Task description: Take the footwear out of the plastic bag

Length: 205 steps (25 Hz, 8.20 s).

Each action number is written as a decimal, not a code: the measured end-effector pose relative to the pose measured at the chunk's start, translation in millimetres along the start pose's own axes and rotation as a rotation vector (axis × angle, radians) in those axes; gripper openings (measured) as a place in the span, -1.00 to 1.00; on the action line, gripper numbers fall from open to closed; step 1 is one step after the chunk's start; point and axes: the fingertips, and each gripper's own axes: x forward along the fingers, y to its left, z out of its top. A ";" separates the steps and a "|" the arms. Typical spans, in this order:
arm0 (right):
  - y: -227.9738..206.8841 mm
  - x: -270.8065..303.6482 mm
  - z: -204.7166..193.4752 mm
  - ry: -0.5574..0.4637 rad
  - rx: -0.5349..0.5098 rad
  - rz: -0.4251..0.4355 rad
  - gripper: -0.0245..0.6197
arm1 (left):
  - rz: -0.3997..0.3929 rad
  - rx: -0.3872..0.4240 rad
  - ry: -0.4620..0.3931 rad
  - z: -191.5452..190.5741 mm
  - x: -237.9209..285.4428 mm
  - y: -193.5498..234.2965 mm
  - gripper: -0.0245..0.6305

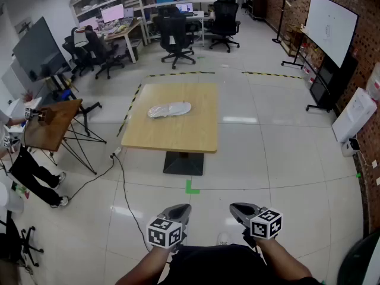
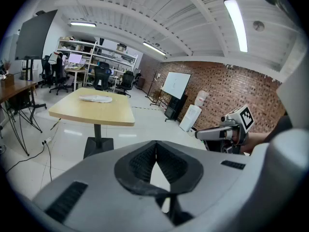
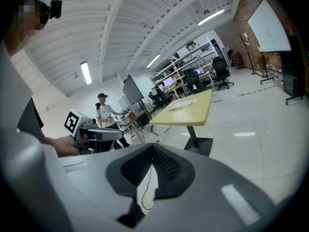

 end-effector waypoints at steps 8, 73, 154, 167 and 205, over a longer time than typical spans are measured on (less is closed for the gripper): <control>-50.3 -57.9 -14.1 0.040 -0.020 0.025 -0.91 | 0.012 -0.066 -0.014 20.7 53.4 -37.1 -0.90; -310.6 236.1 279.8 0.180 -0.107 0.037 -0.91 | 0.381 -0.051 0.327 201.6 376.3 422.4 -0.76; -324.9 323.3 147.8 0.639 -1.211 0.236 -0.91 | 0.036 0.338 0.401 132.8 361.8 323.0 -0.76; -371.7 300.6 167.0 0.633 -1.067 0.100 -0.92 | 0.050 0.350 0.389 134.2 364.0 321.7 -0.77; -357.4 379.7 207.4 0.571 -0.133 0.086 -0.50 | 0.060 0.537 0.339 147.4 352.7 314.3 -0.78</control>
